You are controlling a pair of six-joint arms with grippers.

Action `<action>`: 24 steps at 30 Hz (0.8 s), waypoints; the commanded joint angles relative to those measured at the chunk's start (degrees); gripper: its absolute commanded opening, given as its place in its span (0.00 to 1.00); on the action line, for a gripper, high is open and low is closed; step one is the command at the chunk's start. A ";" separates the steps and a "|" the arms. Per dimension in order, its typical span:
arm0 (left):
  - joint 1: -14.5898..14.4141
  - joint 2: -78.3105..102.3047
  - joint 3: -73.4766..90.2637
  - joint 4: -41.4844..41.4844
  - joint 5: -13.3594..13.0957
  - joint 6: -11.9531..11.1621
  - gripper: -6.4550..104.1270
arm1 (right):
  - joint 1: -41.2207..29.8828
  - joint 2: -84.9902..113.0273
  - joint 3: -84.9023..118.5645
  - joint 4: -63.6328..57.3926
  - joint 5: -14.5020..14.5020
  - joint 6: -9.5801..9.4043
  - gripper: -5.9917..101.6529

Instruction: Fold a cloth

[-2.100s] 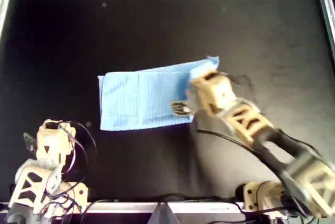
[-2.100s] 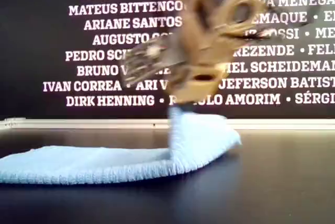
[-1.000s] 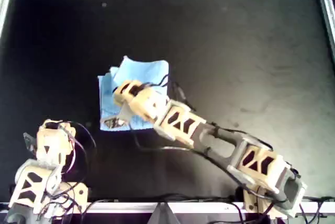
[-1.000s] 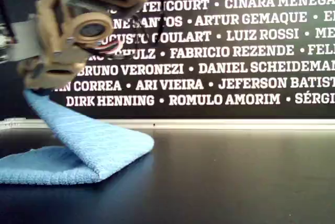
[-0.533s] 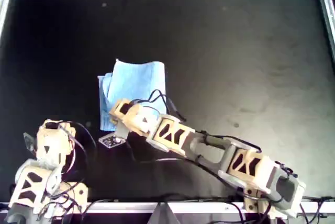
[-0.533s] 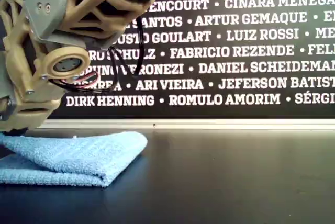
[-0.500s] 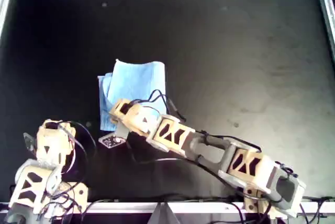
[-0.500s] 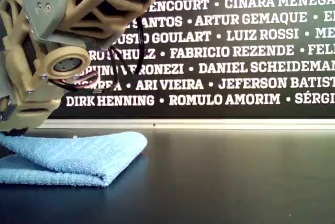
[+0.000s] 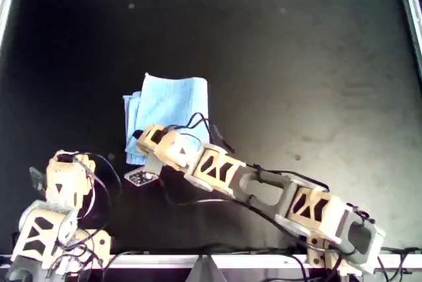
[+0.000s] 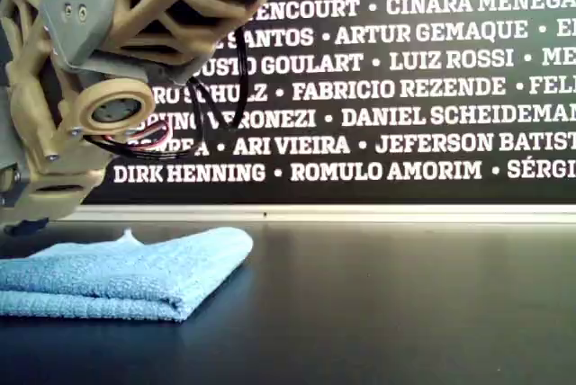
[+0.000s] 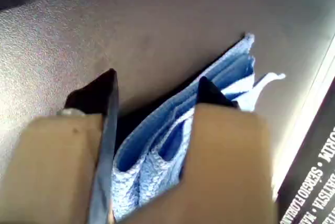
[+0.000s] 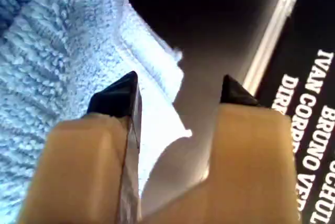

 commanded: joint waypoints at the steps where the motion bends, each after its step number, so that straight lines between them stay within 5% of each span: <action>1: 1.32 0.79 -1.58 0.00 -0.18 0.09 0.55 | -0.97 4.48 -1.58 -0.09 0.35 -0.18 0.66; 4: 1.32 0.79 -1.41 0.00 -0.18 0.09 0.55 | -2.37 9.93 3.16 5.10 0.44 -0.62 0.66; 8: 1.32 0.79 -1.76 0.00 -0.18 0.09 0.55 | -8.00 23.99 14.24 12.13 0.97 -4.13 0.66; 11: 1.32 0.79 -2.02 -0.09 -0.26 0.00 0.55 | -17.75 35.95 23.12 11.95 5.01 -4.39 0.62; 15: 1.93 0.79 -2.99 -1.58 -0.26 -0.09 0.55 | -32.96 47.11 31.73 10.46 9.76 -4.13 0.50; 24: 7.56 0.88 -2.90 -4.04 -0.18 -0.09 0.55 | -54.58 71.63 53.26 5.19 9.76 -4.31 0.13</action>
